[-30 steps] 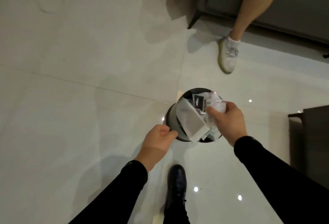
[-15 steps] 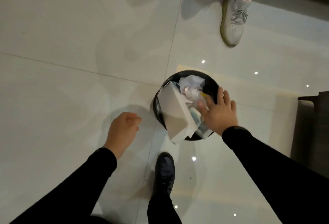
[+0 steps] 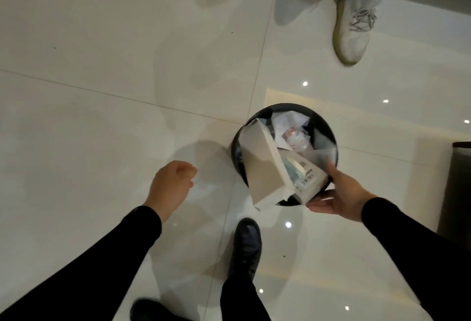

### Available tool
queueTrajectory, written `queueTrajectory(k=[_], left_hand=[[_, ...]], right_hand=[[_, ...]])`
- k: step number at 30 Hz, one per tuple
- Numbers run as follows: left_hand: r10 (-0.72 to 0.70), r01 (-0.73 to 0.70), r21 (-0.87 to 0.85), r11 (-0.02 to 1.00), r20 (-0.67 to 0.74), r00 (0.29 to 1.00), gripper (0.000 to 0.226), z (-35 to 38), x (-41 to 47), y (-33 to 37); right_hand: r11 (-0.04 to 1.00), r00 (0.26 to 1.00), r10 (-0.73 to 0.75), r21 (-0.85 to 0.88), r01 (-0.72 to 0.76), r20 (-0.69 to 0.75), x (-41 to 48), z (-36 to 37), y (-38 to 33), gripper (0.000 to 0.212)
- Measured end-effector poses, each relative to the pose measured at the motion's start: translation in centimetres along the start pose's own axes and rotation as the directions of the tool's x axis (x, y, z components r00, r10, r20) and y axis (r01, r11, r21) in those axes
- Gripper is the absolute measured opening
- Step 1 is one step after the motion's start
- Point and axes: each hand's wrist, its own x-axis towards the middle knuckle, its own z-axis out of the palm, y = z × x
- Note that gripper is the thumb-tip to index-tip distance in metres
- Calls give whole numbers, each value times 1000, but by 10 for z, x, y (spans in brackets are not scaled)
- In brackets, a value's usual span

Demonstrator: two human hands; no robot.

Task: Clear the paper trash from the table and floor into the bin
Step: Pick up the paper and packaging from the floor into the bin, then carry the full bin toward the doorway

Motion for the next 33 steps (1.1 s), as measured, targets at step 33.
queueTrajectory(k=[33], left_hand=[[39, -305, -254, 918, -707, 706, 18, -507, -415, -81]], right_hand=[[738, 721, -530, -176, 651, 445, -579, 336, -44, 35]])
